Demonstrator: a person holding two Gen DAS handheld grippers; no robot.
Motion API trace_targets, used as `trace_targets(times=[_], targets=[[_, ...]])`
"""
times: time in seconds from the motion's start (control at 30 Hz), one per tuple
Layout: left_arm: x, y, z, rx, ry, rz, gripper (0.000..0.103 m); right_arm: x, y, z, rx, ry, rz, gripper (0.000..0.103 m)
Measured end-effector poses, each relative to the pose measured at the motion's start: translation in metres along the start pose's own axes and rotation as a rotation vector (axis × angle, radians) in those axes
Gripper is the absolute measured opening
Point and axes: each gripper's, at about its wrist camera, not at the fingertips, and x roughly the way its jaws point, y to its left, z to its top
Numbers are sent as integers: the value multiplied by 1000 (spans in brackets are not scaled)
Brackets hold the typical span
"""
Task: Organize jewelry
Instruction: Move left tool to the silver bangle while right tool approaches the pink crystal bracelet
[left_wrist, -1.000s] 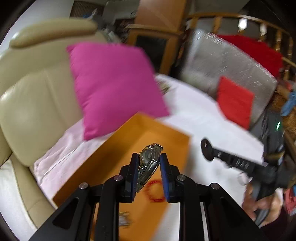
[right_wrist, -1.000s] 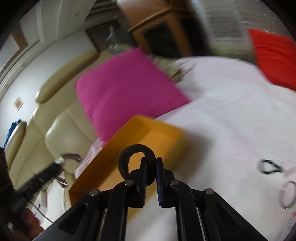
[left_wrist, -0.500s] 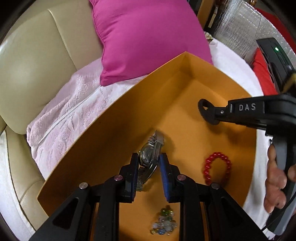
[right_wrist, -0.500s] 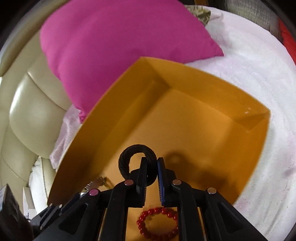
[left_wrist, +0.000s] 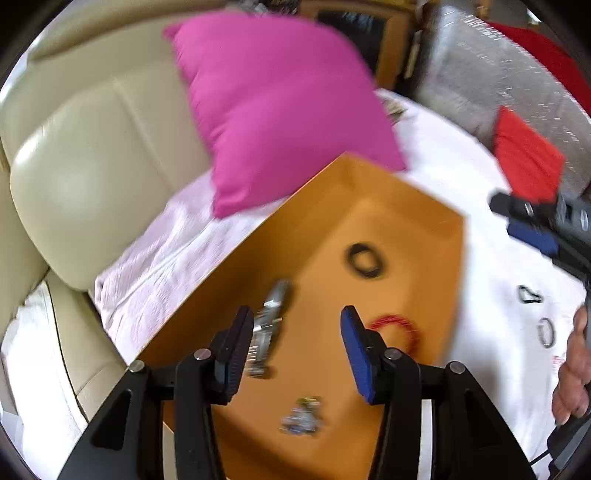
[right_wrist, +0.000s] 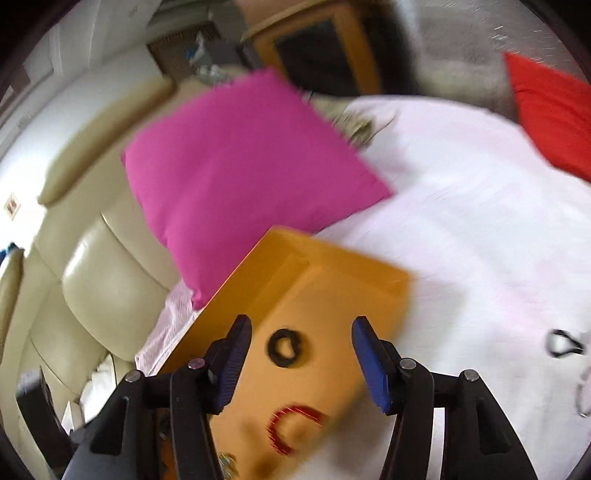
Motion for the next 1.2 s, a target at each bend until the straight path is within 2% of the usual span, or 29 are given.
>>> trace_targets(times=[0.07, 0.2, 0.4, 0.5, 0.63, 0.67, 0.77, 0.83, 0.87, 1.0, 1.07, 1.2], targets=[[-15, -23, 0, 34, -39, -25, 58, -40, -32, -9, 30, -47, -23, 61], [-38, -87, -10, 139, -96, -77, 63, -106, -100, -36, 105, -83, -82, 61], [-36, -177, -34, 247, -110, -164, 65, -192, -227, -93, 282, -136, -210, 60], [-24, -216, -48, 298, -108, -198, 65, -217, -284, -120, 423, -162, -248, 58], [3, -264, -65, 365, -79, -255, 65, -220, -338, -146, 558, -150, -261, 41], [4, -272, -69, 376, -75, -266, 65, -219, -349, -151, 579, -134, -258, 40], [21, -291, -81, 418, -79, -279, 65, -222, -367, -158, 623, -114, -210, 39], [36, -301, -86, 438, -57, -247, 65, -220, -365, -157, 602, -104, -168, 39], [41, -308, -86, 441, -35, -226, 65, -218, -364, -157, 592, -97, -151, 39], [56, -317, -78, 410, 5, -227, 65, -194, -358, -163, 621, -32, -26, 39], [61, -319, -74, 390, 28, -230, 65, -177, -350, -162, 617, 19, -33, 38], [71, -328, -71, 371, 58, -262, 65, -158, -341, -160, 623, 60, -86, 36]])
